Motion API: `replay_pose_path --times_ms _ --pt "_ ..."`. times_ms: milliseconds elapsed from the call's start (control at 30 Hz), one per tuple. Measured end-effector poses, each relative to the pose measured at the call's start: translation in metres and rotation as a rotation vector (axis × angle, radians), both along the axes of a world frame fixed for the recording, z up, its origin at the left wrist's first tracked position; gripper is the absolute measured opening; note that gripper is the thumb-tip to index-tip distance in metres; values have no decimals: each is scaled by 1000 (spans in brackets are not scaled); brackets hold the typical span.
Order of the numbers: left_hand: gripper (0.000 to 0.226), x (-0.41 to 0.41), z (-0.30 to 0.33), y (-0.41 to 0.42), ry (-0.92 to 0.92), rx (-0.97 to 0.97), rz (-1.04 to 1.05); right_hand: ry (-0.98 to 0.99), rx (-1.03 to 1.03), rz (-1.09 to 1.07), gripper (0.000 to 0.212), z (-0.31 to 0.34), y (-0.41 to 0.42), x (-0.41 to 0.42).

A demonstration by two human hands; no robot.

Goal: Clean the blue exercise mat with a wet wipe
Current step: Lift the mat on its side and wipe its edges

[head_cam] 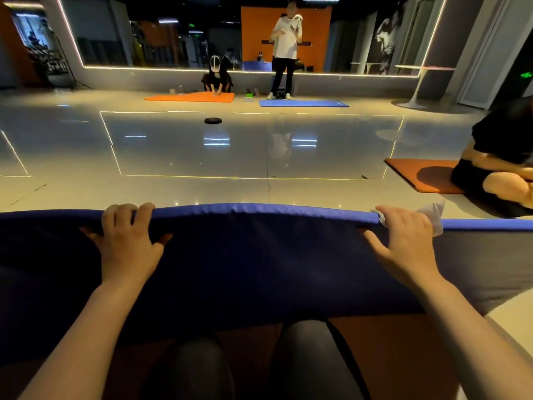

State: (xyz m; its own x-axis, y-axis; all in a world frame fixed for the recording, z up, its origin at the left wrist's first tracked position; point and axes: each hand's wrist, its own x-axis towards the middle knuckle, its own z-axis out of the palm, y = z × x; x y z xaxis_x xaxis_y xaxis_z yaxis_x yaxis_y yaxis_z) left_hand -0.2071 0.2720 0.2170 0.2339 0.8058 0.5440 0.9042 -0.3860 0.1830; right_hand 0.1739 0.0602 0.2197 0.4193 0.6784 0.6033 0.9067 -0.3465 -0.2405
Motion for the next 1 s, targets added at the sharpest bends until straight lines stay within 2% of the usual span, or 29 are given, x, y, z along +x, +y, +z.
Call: replay_pose_path --times_ms 67,200,400,467,533,600,700,833,1000 --pt "58 0 -2 1 -4 3 4 5 -5 -4 71 0 3 -13" --pt "62 1 0 0 39 -32 10 74 17 124 82 1 31 -68" --pt "73 -9 15 -11 200 -84 67 -117 52 245 61 -2 92 -164" --pt "82 -25 14 -13 152 -105 36 -204 64 285 56 -1 93 -153" --pt "86 -47 14 -11 1 -154 44 -284 75 259 45 1 88 -129" --pt "87 -76 19 -4 -115 -196 125 -259 55 193 34 6 90 -119" --pt "83 -112 25 6 -94 -207 208 -181 -58 140 28 17 110 -123" --pt "59 -114 46 26 -59 -45 73 -279 73 138 34 33 108 -103" --pt "45 -55 82 30 -196 229 -153 -402 224 94 29 47 67 -52"
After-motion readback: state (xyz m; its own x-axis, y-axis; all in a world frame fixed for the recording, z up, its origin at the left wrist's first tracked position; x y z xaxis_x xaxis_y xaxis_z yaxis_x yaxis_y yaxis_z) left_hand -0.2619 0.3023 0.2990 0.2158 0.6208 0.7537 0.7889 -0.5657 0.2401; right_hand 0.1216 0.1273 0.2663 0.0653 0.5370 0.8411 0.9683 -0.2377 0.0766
